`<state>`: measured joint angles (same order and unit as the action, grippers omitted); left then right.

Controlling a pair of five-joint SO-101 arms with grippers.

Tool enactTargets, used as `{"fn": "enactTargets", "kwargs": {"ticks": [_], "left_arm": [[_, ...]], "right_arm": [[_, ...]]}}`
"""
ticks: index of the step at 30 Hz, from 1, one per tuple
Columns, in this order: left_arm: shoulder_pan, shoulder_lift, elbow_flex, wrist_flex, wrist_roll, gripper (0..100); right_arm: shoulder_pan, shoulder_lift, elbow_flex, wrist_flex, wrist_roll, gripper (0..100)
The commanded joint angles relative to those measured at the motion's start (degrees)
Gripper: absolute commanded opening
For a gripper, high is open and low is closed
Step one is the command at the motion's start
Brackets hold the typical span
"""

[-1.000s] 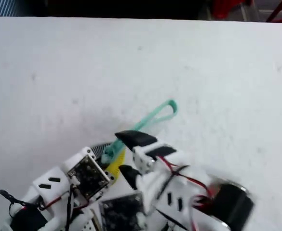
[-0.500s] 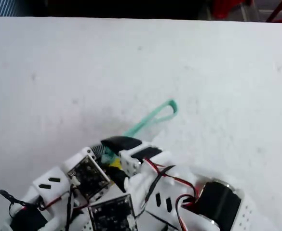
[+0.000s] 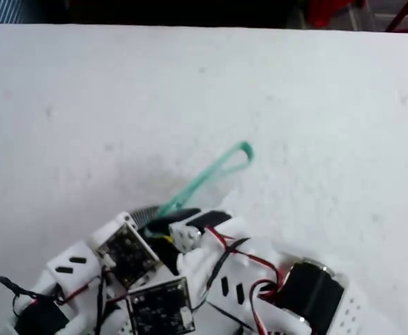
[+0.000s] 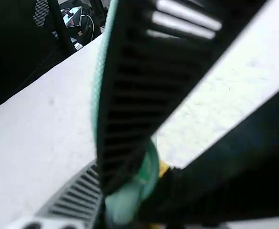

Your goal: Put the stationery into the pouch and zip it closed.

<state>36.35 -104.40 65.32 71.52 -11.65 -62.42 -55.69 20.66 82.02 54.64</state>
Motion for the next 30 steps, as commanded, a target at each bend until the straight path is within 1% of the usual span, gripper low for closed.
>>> {"fn": "enactTargets", "kwargs": {"ticks": [1,3,5,10,13,17,20,26,30], "left_arm": [[-1.5,-0.5,-0.5,-1.7,-0.4,2],[-1.5,-0.5,-0.5,-1.7,-0.4,2],[-1.5,-0.5,-0.5,-1.8,-0.4,2],[-1.5,-0.5,-0.5,-1.8,-0.4,2],[-1.5,-0.5,-0.4,-1.8,-0.4,2],[-1.5,-0.5,0.8,-2.2,-0.4,2],[-1.4,-0.5,2.2,-4.1,-0.4,2],[-1.5,-0.5,3.0,-5.3,-0.3,2],[-1.5,-0.5,3.0,-5.3,-0.3,2]], "right_arm": [[3.9,0.8,0.0,-0.4,-0.3,8.7],[4.7,0.7,-0.4,-0.6,-0.3,7.0],[4.7,0.4,-0.4,-2.4,-0.3,1.5],[4.9,0.3,-0.4,-7.4,-0.3,1.7],[7.4,0.3,-0.5,-10.0,-0.4,1.7],[11.7,0.2,-6.2,-10.2,-1.1,1.7],[13.6,-1.0,-9.8,-9.9,-4.4,1.7],[16.4,-5.0,-9.9,-10.2,-5.6,1.7],[18.7,-6.5,-9.9,-10.7,-9.3,1.7]]}}
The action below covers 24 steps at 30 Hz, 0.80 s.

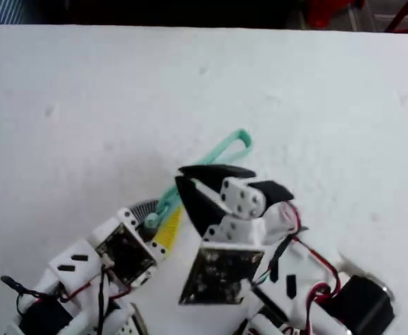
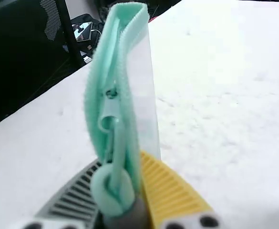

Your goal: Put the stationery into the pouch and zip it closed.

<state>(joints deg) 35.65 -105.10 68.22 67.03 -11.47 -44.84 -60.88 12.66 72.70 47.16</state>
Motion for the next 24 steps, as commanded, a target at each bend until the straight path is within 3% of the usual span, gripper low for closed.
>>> {"fn": "enactTargets", "kwargs": {"ticks": [1,8,12,20,24], "left_arm": [[-0.7,0.2,0.0,-0.8,-0.4,2],[-0.7,0.2,0.0,-0.8,-0.4,2],[-0.7,0.2,0.0,-0.6,-0.4,2],[-0.7,0.2,0.0,-0.8,-0.6,2],[-0.7,0.2,0.2,-0.8,-0.7,2]], "right_arm": [[0.9,-1.5,-1.9,-1.1,-1.7,1.7],[-12.1,0.7,-2.4,7.5,-2.1,5.5],[-12.9,5.9,-3.2,10.9,-2.0,18.8],[-13.1,11.3,-2.9,13.4,0.6,19.3],[-18.0,11.2,-3.1,17.0,3.1,19.2]]}}
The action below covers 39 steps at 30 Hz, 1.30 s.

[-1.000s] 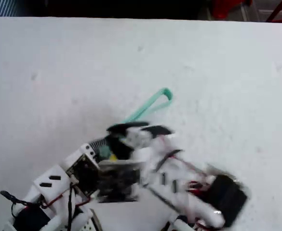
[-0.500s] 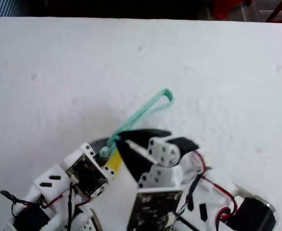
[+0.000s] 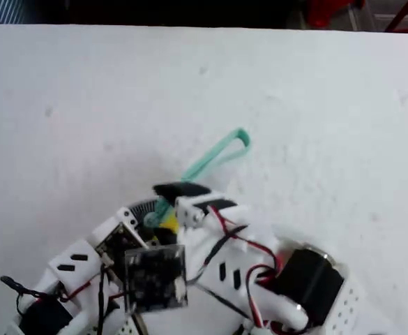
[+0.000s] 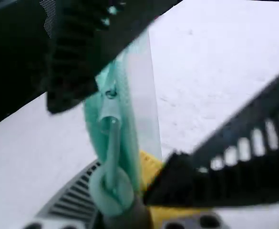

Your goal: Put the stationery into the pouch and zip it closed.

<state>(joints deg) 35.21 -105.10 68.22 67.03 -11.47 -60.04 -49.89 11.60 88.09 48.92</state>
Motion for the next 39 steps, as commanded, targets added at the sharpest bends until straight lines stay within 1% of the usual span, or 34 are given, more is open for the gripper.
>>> {"fn": "enactTargets", "kwargs": {"ticks": [1,7,10,12,15,18,23,25,28,34,38,39], "left_arm": [[-0.3,0.2,0.2,-0.8,-0.7,2],[-0.3,0.2,0.2,-0.7,-0.5,2],[-0.2,0.2,0.2,-0.5,-0.5,2],[-0.2,0.2,0.2,-0.4,-0.5,2],[0.0,0.2,0.2,-0.4,-0.6,2],[0.0,0.2,0.2,-0.4,-0.7,2],[0.0,0.2,0.2,-0.3,-0.7,2],[0.0,0.2,0.2,0.1,-0.7,2],[0.1,0.2,0.0,0.7,-0.7,2],[0.1,0.2,-0.1,0.6,-0.7,2],[0.1,0.2,0.0,0.6,-0.6,2],[0.1,0.2,0.1,0.4,-0.5,2]], "right_arm": [[-3.6,0.4,-2.0,1.5,1.6,19.2],[-3.0,3.4,-1.8,0.7,2.1,19.0],[-3.0,5.8,-1.8,1.0,5.9,19.0],[-3.0,6.6,-1.8,1.0,6.9,19.0],[-1.1,7.4,-2.1,0.5,7.3,19.0],[1.6,7.2,-1.9,0.0,10.8,18.5],[3.7,7.1,-2.3,0.0,14.4,7.1],[4.3,7.2,-3.3,-0.1,14.4,5.0],[4.0,7.4,-3.9,0.0,14.3,5.0],[0.5,7.5,-1.9,0.7,14.2,5.0],[0.5,7.5,0.1,0.5,14.2,13.3],[0.5,7.4,0.4,0.1,14.2,13.7]]}}
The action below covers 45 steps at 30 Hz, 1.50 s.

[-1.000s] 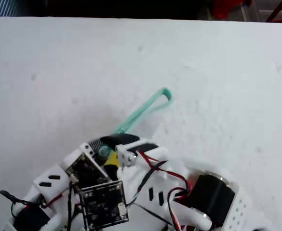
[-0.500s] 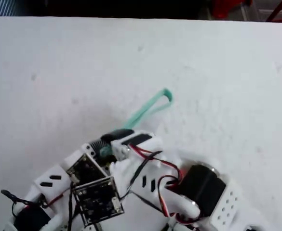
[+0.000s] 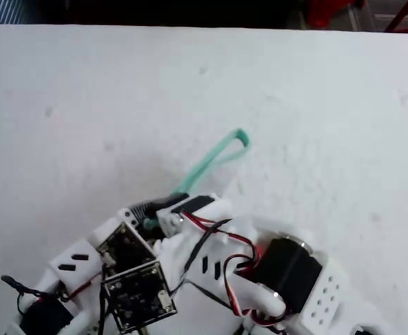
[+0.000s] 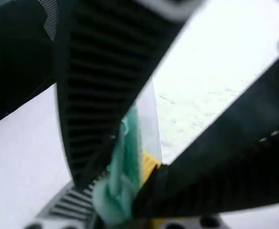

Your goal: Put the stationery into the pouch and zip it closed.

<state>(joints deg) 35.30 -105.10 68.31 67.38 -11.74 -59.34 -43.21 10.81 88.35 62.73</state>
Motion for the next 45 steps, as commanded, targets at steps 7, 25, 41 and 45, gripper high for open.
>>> {"fn": "enactTargets", "kwargs": {"ticks": [7,25,41,45], "left_arm": [[0.0,0.2,-0.2,-0.1,-0.2,3],[-7.3,0.2,-3.6,5.3,10.8,31],[-8.0,0.1,-4.6,5.1,10.8,31],[-16.8,0.1,-12.4,9.0,10.8,31]], "right_arm": [[0.0,-1.4,0.8,-4.5,-2.3,1.7],[7.9,-17.1,1.1,-12.5,-17.5,1.9],[21.1,-29.2,21.5,-27.8,-29.0,1.9],[23.8,-34.2,26.8,-31.8,-31.0,1.9]]}}
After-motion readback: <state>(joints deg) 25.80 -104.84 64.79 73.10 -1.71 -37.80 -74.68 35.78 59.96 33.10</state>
